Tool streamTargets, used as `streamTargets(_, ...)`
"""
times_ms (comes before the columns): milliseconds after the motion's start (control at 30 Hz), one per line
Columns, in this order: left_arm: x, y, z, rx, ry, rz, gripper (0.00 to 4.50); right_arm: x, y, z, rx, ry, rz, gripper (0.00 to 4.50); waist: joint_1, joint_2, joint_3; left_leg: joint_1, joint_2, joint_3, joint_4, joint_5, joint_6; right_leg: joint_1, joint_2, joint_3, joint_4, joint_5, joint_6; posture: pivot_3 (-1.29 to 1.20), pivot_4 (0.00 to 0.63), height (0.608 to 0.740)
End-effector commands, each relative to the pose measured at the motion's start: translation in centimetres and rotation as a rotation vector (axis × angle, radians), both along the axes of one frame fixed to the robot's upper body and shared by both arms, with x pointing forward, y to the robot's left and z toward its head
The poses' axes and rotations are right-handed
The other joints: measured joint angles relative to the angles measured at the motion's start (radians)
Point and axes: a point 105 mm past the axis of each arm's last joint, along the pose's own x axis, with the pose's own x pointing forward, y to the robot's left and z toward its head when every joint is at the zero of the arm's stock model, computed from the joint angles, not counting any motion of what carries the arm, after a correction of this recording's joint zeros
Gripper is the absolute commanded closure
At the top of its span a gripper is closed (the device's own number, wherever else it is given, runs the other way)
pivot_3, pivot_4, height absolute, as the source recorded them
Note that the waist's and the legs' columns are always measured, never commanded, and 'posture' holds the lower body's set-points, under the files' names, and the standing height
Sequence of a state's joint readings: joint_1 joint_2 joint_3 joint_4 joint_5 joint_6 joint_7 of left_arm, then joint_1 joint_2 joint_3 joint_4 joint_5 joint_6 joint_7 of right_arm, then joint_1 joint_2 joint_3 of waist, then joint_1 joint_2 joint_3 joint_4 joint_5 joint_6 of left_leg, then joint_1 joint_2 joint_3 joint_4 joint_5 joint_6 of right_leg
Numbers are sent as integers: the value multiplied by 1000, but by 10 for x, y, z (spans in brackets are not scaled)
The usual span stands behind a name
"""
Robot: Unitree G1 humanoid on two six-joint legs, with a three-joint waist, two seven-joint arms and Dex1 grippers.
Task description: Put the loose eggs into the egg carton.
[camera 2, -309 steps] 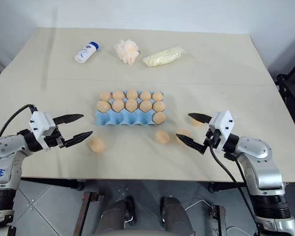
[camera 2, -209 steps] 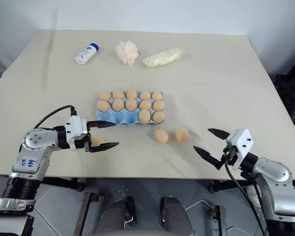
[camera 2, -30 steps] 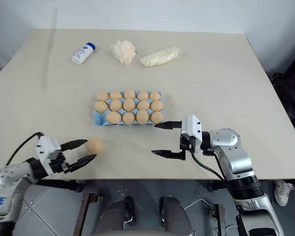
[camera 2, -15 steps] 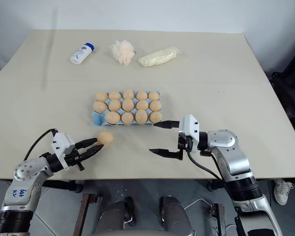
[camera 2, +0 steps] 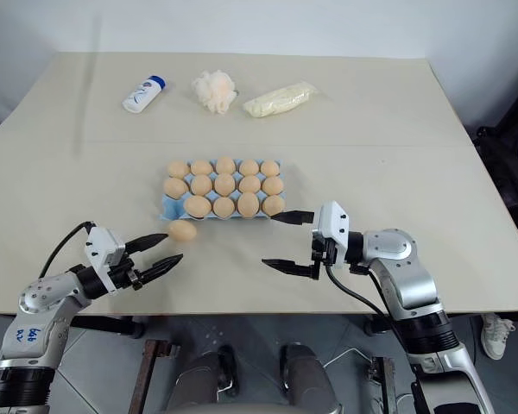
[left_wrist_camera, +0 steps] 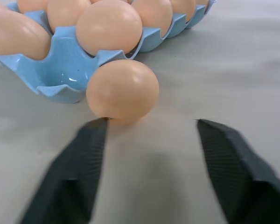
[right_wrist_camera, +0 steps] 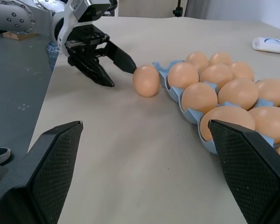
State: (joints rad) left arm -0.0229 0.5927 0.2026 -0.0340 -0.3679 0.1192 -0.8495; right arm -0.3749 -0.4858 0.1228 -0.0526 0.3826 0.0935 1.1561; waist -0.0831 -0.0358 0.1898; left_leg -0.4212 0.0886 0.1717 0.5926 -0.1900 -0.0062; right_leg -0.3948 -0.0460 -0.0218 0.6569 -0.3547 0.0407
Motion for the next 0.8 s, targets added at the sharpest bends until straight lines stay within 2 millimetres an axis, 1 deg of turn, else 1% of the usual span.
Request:
streamTargets(33,2,-1,11,-2,-45,9,23,-5,5,6,18,-34,25,0,0,0,0,0,0,0,0,0,0,0,0,0,0,0,0,0,150,740)
streamTargets(133,9,-3,8,-22,-56,37,23,-5,6,7,19,-33,26,0,2,0,0,0,0,0,0,0,0,0,0,0,0,0,0,0,150,740)
streamTargets(300,24,-19,3,-93,-63,75,23,-6,9,7,22,-33,27,0,6,0,0,0,0,0,2,0,0,1,0,0,1,0,1,0,150,740)
streamTargets(400,27,-28,1,-110,-60,69,23,-6,9,7,23,-33,23,0,6,0,0,0,0,0,2,1,1,1,0,0,1,1,1,0,150,740)
streamTargets(467,27,-30,0,-108,-56,65,23,-6,9,7,24,-34,20,0,5,0,0,0,0,0,3,1,1,1,1,0,2,1,1,0,150,740)
streamTargets(500,24,-28,-2,-107,-46,66,421,-6,8,7,24,-35,15,0,4,0,0,0,0,0,3,1,1,1,1,0,2,1,1,0,150,740)
streamTargets(533,22,-26,-3,-106,-39,66,633,-6,8,7,24,-36,11,0,4,0,0,0,0,0,3,1,1,1,1,0,3,1,1,0,150,740)
streamTargets(567,18,-24,-4,-102,-33,61,936,-5,7,7,24,-37,5,0,3,0,0,0,0,0,3,1,1,1,1,0,3,1,1,0,150,740)
streamTargets(667,11,-17,1,-91,-39,52,1900,-4,6,7,24,-39,-5,0,0,0,0,0,1,0,3,1,1,1,1,1,3,1,1,0,150,740)
streamTargets(700,10,-16,5,-97,-48,46,2081,-4,6,7,24,-39,-7,0,0,0,0,0,1,0,3,1,1,1,1,1,3,1,1,0,150,740)
streamTargets(800,10,-14,27,-133,-109,28,2081,-3,6,6,24,-39,-11,0,2,0,0,0,1,0,3,1,1,0,1,0,3,1,1,0,150,740)
